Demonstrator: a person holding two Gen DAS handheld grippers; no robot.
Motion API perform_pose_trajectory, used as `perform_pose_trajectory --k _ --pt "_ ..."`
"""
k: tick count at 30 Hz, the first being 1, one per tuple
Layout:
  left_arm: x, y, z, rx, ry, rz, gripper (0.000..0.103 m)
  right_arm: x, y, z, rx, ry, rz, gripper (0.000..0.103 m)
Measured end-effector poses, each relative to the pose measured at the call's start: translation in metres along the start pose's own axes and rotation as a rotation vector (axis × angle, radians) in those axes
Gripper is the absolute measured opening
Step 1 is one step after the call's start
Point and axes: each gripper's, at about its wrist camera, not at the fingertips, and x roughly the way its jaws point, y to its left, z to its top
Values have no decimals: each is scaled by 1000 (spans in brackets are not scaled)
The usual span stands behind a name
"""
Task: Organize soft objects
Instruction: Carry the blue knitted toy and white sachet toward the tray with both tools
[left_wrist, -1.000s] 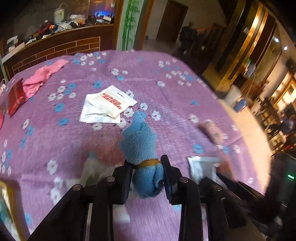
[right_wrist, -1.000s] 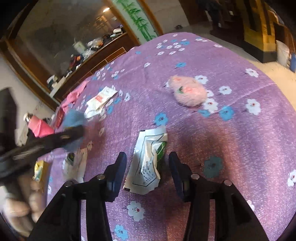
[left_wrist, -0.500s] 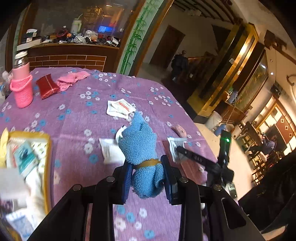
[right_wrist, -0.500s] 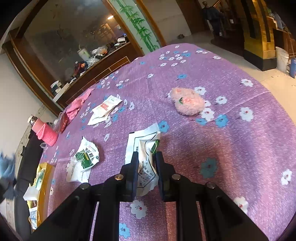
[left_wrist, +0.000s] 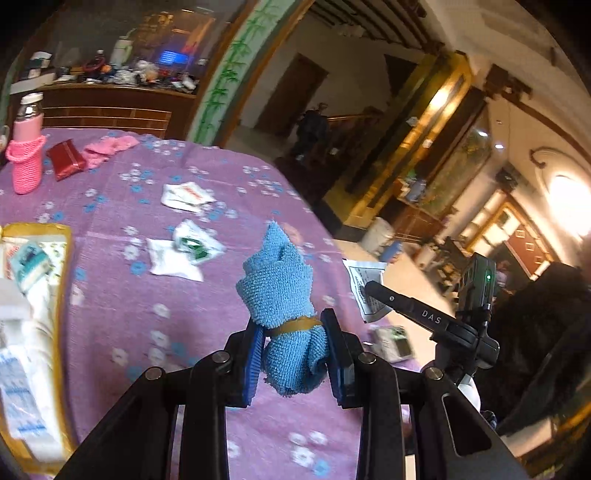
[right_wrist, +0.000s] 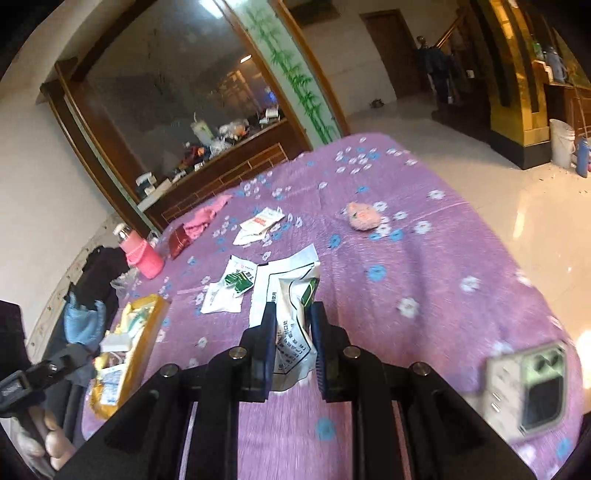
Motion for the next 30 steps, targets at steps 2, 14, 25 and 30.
perform_pose_trajectory --k 2,14,25,30 --pt "-3 -10 -5 16 -5 -28 31 -21 -1 -4 2 -28 -4 17" --pt "-80 23 -31 -22 -171 107 31 -14 90 -27 -129 8 158 17" --pt "-159 136 -62 -243 -286 375 31 65 225 -65 -313 212 341 17" --pt "-155 176 -73 -321 -256 425 31 100 269 -93 -366 312 372 17"
